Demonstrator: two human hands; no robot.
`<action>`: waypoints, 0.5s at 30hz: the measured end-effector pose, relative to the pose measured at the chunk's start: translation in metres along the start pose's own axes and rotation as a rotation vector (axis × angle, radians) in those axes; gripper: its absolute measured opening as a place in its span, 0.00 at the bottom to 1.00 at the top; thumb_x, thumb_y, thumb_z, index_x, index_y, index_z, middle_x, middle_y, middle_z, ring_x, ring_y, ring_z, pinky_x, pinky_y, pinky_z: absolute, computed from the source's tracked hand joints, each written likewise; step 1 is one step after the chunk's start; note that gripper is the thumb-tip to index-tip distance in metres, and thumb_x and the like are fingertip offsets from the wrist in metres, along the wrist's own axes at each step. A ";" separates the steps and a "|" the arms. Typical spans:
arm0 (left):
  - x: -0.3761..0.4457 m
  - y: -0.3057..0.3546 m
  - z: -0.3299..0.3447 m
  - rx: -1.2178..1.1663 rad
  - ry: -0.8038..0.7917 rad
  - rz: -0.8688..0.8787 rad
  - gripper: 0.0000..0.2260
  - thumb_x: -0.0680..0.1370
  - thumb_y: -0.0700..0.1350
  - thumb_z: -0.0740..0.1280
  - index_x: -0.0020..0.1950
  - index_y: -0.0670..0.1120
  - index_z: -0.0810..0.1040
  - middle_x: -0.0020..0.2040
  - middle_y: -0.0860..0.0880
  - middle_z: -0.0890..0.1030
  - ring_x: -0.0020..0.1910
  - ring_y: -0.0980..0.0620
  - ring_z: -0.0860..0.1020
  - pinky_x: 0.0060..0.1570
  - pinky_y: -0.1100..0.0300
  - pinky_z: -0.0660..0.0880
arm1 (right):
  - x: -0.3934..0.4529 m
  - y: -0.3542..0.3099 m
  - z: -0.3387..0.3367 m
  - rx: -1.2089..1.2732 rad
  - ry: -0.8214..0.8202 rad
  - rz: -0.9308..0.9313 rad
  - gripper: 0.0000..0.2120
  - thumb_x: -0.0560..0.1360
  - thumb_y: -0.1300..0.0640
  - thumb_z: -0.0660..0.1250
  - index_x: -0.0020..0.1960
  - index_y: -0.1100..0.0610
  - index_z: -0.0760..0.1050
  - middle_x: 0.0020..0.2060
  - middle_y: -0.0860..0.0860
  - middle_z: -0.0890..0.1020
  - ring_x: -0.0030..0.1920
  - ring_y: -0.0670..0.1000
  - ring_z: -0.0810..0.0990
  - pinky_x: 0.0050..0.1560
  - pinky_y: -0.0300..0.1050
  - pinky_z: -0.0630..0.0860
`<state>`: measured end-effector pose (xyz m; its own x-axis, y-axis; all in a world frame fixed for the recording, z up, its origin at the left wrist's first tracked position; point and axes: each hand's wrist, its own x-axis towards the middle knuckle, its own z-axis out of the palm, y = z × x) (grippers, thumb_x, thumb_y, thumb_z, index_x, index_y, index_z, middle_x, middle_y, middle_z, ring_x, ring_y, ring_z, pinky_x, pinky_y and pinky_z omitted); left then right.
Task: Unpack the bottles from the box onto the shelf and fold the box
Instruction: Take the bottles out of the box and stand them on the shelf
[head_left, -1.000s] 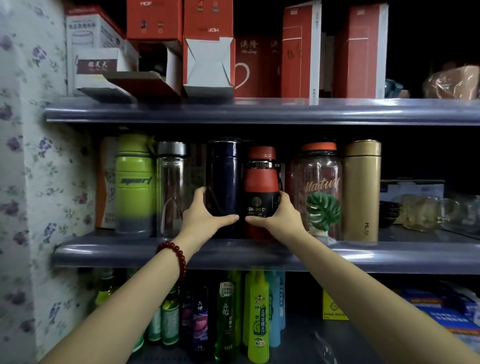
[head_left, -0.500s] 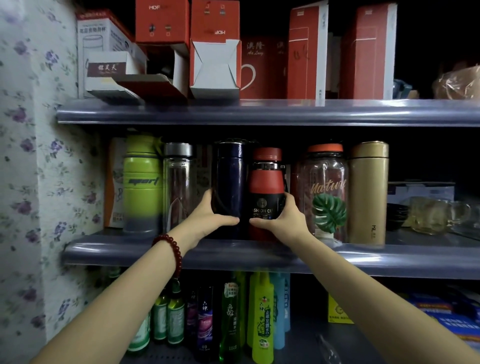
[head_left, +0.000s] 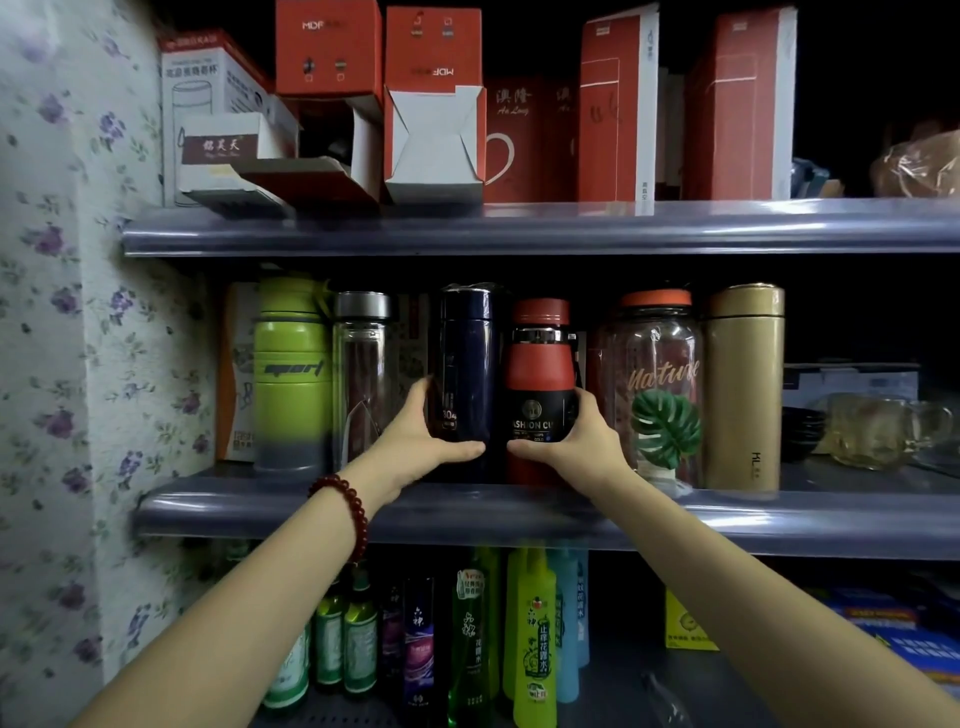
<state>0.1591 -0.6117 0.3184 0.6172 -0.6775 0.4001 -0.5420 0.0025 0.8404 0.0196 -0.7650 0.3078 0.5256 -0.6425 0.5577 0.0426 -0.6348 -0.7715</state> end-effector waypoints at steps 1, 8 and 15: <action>-0.003 0.001 0.005 0.078 0.085 0.023 0.50 0.63 0.53 0.79 0.75 0.58 0.50 0.74 0.49 0.64 0.73 0.47 0.63 0.68 0.52 0.63 | 0.000 -0.001 0.000 -0.003 0.001 -0.001 0.45 0.59 0.48 0.81 0.69 0.51 0.62 0.50 0.45 0.76 0.48 0.47 0.76 0.47 0.38 0.70; -0.004 0.002 0.018 0.192 0.173 0.043 0.52 0.62 0.58 0.78 0.76 0.56 0.47 0.73 0.46 0.66 0.71 0.45 0.65 0.67 0.51 0.65 | -0.001 -0.005 -0.003 -0.009 -0.029 0.017 0.42 0.59 0.48 0.81 0.67 0.50 0.64 0.45 0.41 0.75 0.41 0.36 0.72 0.36 0.27 0.66; -0.006 -0.001 0.012 0.123 0.144 0.063 0.51 0.61 0.57 0.79 0.76 0.56 0.51 0.74 0.48 0.65 0.72 0.46 0.64 0.65 0.55 0.64 | 0.000 -0.004 -0.016 0.053 -0.154 0.030 0.39 0.58 0.52 0.80 0.66 0.51 0.68 0.54 0.46 0.80 0.56 0.48 0.79 0.55 0.43 0.75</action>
<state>0.1491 -0.6170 0.3112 0.6502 -0.5666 0.5062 -0.6424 -0.0542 0.7645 0.0059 -0.7693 0.3158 0.6509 -0.5850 0.4838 0.0673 -0.5903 -0.8044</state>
